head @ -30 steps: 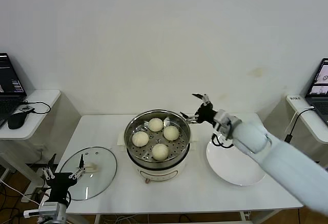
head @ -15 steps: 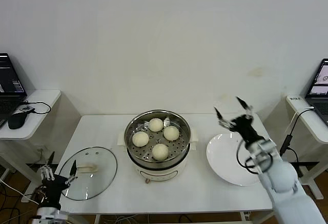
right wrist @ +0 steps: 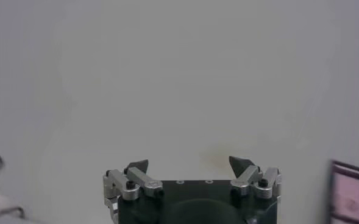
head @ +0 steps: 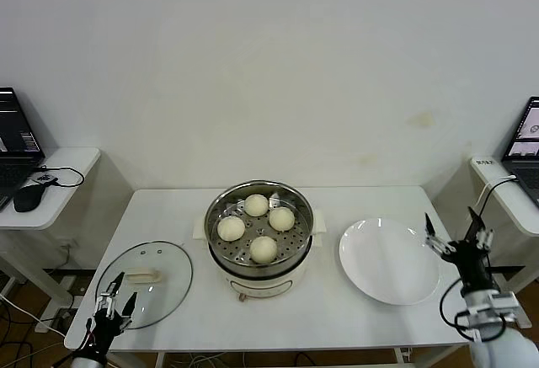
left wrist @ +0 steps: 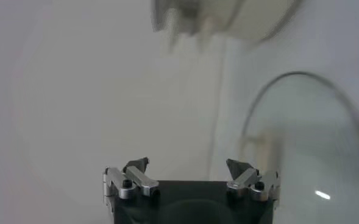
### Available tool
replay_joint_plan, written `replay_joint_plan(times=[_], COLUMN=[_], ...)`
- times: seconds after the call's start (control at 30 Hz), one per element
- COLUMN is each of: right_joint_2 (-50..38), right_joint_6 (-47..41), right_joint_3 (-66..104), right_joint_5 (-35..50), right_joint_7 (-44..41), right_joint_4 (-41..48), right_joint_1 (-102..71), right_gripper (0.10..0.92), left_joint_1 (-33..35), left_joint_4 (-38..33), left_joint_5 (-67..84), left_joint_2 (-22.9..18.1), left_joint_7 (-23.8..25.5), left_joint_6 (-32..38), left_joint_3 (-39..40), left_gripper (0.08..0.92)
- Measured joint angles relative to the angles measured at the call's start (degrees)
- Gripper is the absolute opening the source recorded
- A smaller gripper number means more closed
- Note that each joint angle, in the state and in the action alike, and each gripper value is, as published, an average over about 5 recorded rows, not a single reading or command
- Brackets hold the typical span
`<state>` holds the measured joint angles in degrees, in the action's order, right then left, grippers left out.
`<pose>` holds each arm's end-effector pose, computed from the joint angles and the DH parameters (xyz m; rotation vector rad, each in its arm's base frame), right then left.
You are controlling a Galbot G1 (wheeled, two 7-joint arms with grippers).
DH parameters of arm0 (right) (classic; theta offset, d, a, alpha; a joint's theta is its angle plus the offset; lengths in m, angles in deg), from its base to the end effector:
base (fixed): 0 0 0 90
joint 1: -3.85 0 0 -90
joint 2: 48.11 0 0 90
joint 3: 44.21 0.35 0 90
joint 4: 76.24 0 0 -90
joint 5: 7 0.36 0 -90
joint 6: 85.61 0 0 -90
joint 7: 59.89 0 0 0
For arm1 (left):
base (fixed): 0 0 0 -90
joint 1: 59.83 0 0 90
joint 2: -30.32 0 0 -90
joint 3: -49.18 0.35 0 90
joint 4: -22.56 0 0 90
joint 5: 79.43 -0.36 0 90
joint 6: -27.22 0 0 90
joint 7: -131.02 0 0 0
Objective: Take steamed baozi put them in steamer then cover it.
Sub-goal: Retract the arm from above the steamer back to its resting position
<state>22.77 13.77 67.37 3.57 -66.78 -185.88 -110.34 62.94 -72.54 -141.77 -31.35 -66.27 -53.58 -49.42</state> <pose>0.2157 -0.1928 -0.2893 0.1212 2.9581 -0.4303 0.1604 0.1981 -0.4059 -0.2184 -2.1946 -2.1901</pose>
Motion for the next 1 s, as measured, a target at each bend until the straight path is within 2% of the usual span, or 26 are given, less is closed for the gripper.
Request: replay_joint_plan(times=[0.53, 1.0], right_joint_2=[2.9, 3.96], right_joint_6=[1.86, 2.61], right_joint_3=[5.0, 6.02], right_joint_5=[-0.57, -1.13], right_joint_7=[-0.22, -0.51], right_joint_4=[-1.13, -0.81], right_joint_1=[-5.76, -7.42], right_gripper=[0.823, 0.823], left_joint_1=[-10.41, -17.65], left_joint_4=[8.57, 13.8], left_joint_5=[-4.01, -3.64], left_joint_2=[2.52, 2.84], left_joint_7=[1.03, 2.29], left_joint_6=[-0.81, -1.76], left_joint_3=[3.96, 6.93], left_gripper=[0.823, 0.823])
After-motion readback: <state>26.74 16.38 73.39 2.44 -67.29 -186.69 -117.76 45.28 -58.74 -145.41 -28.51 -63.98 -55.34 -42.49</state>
